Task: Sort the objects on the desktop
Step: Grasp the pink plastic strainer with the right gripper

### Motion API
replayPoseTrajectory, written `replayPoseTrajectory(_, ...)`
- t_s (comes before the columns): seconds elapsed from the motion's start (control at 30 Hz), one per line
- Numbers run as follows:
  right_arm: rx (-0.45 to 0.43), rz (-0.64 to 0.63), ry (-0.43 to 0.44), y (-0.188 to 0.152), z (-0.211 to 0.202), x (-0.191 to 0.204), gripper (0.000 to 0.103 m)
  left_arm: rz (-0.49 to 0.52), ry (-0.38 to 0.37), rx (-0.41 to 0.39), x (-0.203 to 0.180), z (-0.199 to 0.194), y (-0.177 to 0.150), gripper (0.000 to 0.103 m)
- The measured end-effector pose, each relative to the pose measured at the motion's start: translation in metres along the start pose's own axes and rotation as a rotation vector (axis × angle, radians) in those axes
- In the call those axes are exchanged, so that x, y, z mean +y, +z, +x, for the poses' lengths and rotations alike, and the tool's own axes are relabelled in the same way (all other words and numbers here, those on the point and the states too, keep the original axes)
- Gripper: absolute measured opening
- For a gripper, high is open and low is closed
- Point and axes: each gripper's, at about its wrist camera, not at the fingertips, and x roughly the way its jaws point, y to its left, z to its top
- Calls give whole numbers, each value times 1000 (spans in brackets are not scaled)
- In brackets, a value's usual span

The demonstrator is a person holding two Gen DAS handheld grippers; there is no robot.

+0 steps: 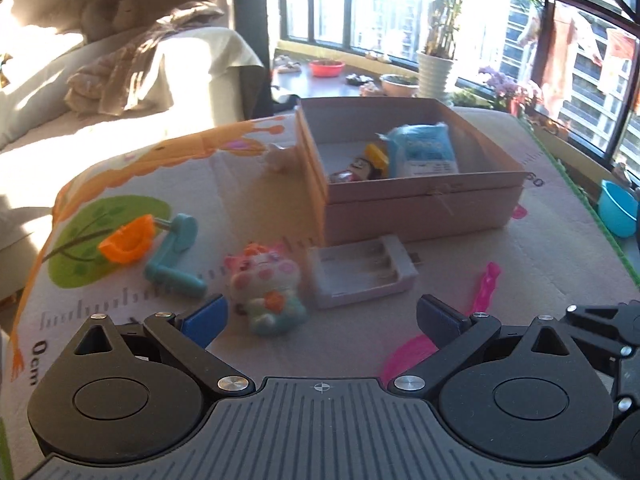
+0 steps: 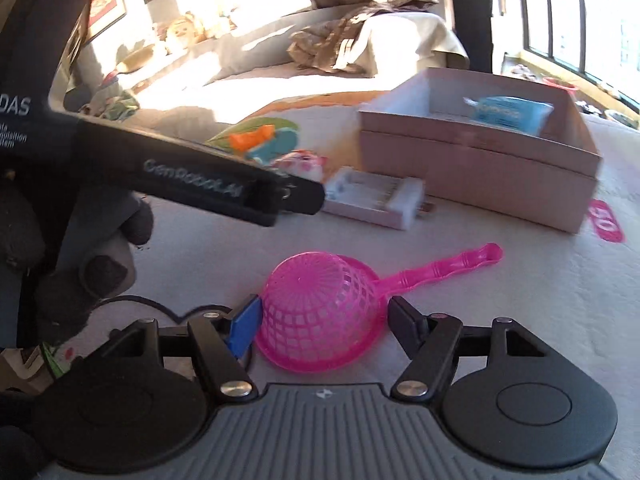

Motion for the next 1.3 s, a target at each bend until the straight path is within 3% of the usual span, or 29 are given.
replayPoseTrajectory(0.13,-21,56,-95,-6,-28,-37,74,-4,-72,48,-24,31,10,103)
replayPoseTrajectory(0.2,-55,77,-151,-8,-39,-53,81,-4,-28,54,-33,46,15,103)
replayPoseTrajectory(0.3,-79,113,-213,-7,-44,-69,84,12,21,61,-36,65,18,103)
replayPoseTrajectory(0.43,-53,133,-187,-6,-39,-73,87,-27,16,65,-21,75,17,102)
replayPoseTrajectory(0.53,-25,106,-185,-6,-28,-67,89,-40,1,44,-10,68,13,85)
replayPoseTrajectory(0.63,-16,89,-201,-4,-17,-61,89,-8,0,38,-8,56,2,85)
replayPoseTrajectory(0.7,-21,60,-221,-5,-15,-56,85,26,-37,40,-9,46,-8,85)
replayPoseTrajectory(0.77,-14,19,-232,-7,-15,-49,76,89,-134,59,-12,34,-18,85)
replayPoseTrajectory(0.87,25,-65,-168,-14,-24,-40,75,249,-274,70,-18,12,-38,86)
replayPoseTrajectory(0.93,46,-165,-145,-21,-32,-29,75,324,-308,78,-19,2,-48,93)
replayPoseTrajectory(1.03,50,-269,-204,-26,-43,-19,76,361,-223,71,-16,-3,-54,99)
replayPoseTrajectory(1.17,27,-191,-285,-23,-50,-27,91,270,-79,50,-7,-7,-48,99)
replayPoseTrajectory(1.3,-26,6,-283,-21,-54,-45,99,146,-163,54,-2,-11,-39,101)
